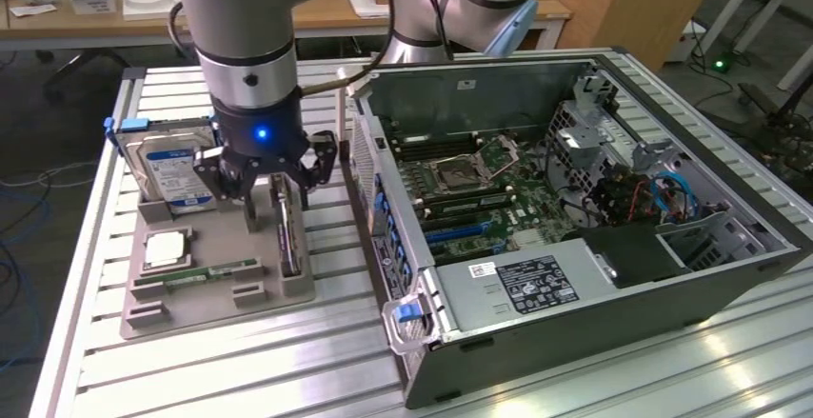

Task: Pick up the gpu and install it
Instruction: 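Pick up the gpu and move the gpu toward the slot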

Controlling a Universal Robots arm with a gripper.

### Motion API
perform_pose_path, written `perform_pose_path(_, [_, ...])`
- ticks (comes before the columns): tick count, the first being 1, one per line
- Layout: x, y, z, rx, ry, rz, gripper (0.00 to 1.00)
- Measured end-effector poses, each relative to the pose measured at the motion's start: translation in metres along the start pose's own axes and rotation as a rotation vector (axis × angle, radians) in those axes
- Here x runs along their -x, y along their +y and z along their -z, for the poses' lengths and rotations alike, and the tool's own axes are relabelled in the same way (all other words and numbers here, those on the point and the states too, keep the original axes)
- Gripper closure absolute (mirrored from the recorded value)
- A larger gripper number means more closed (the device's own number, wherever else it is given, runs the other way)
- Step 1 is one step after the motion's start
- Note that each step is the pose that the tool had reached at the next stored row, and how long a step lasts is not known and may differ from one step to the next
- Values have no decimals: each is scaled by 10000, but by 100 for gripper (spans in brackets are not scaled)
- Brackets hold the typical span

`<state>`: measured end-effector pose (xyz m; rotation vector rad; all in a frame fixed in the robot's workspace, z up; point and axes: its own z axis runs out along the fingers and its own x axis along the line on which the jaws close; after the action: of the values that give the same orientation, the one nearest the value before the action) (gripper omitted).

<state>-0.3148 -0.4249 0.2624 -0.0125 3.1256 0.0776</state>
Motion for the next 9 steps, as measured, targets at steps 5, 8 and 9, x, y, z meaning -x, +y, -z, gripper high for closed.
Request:
perform_pose_path(5, [-1,-3,-53,1,0,0,35])
perform_pose_path(8, [-1,-4,-85,-1,0,0,35])
perform_pose_path(9, [-2,-5,-94,0,1,0,35])
